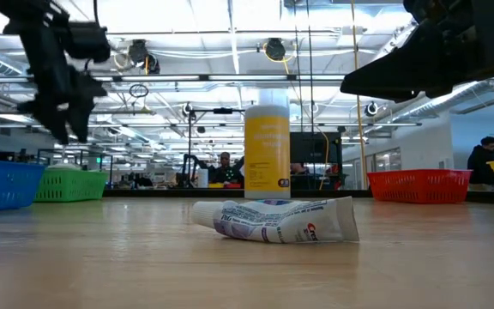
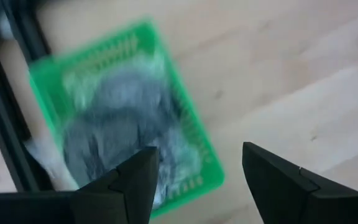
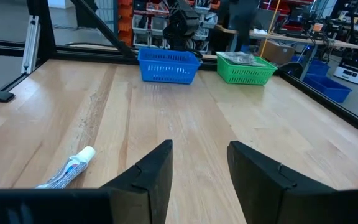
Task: Pick & Place Travel size toiletries
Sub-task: Put the hairbrush into the green bin, then put the toothpaste into the blue bin
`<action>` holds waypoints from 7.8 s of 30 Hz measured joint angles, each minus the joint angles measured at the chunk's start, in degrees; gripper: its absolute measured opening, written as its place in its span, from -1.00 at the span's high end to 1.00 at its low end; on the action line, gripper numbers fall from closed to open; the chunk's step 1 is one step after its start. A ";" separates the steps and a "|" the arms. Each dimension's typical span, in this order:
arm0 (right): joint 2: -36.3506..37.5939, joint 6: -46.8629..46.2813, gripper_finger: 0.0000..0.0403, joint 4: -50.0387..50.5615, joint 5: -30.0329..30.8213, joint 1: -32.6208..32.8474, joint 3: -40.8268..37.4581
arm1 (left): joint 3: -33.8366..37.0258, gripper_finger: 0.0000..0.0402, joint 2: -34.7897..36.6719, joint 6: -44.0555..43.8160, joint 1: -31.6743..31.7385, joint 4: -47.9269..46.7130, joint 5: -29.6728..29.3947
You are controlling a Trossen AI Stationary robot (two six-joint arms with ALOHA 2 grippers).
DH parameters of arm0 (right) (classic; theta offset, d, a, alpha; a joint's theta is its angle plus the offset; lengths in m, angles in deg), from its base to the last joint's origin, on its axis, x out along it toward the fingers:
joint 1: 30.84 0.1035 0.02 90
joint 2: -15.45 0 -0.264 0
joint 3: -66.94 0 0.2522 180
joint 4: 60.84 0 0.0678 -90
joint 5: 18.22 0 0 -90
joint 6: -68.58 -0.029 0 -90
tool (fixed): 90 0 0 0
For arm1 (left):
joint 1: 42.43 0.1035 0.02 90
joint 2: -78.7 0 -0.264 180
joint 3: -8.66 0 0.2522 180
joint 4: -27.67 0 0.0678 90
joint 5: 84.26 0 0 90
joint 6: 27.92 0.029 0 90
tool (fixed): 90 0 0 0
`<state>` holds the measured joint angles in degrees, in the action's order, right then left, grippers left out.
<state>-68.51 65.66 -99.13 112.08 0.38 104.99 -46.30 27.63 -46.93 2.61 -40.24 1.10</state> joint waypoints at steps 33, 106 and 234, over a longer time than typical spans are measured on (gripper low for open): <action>0.02 0.57 0.28 -0.44 -0.07 -0.26 0.00 | 4.91 0.96 -19.98 -11.52 -5.73 14.69 -22.64; -37.73 -3.09 -0.30 -0.31 -23.61 1.01 25.09 | 18.24 0.93 -29.35 10.06 -57.99 94.73 -15.87; -17.42 0.55 -0.33 14.68 -5.67 -7.79 24.85 | -4.46 0.95 -24.57 15.95 -75.13 56.77 -26.55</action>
<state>-85.94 66.21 -84.45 106.40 -7.41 129.84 -50.76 3.06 -30.98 -72.52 16.53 -25.45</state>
